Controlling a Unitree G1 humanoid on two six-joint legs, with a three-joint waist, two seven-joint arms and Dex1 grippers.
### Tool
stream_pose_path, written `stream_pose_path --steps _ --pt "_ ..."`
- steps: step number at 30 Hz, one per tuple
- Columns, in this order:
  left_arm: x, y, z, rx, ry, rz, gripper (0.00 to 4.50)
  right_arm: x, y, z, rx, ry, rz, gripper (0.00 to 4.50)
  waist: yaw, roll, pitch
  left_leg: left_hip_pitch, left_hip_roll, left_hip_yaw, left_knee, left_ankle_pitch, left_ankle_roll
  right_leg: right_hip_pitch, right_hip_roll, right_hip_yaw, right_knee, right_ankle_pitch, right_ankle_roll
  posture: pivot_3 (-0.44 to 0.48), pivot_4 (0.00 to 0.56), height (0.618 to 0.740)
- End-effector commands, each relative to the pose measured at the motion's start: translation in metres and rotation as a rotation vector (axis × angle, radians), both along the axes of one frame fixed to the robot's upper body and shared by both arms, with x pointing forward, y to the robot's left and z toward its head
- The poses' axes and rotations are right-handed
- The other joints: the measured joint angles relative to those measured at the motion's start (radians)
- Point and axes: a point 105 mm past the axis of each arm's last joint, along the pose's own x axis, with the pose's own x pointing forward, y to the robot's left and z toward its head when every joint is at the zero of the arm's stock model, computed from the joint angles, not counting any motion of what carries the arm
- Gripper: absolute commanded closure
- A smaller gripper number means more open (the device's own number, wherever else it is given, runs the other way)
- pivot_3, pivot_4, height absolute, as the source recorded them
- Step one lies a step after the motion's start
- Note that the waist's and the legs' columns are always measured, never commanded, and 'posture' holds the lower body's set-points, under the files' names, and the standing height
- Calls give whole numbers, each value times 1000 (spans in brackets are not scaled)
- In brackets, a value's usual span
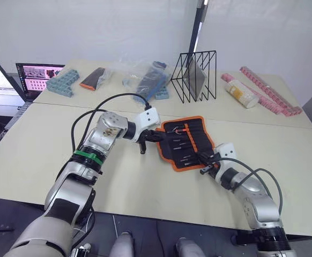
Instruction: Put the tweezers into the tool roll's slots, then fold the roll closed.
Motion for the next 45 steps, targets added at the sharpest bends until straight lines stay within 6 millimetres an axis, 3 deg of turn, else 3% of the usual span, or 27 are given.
stream_pose_path --steps 1,15,29,45 --pt "-1 -13 9 7 -30 -34 4484 -6 -3 -4 -15 10 -10 4500 1 0 0 0 0 0 0 0 0 0 0 0 0 0 0 0 150 734" --pt "-11 -27 -8 95 7 -102 4484 -12 -6 -8 -21 21 -27 4500 1 0 0 0 0 0 1 0 0 0 0 0 1 0 0 0 150 734" --pt "-8 -42 -7 85 -32 -113 4484 -11 -9 -4 -26 11 -37 4500 2 0 0 0 0 0 3 0 0 1 0 0 4 0 0 0 150 734" --pt "-8 -26 -11 125 -31 -95 4484 -10 -1 -8 -17 22 -16 4500 -1 0 0 1 0 0 4 0 0 0 0 0 6 0 0 0 150 734"
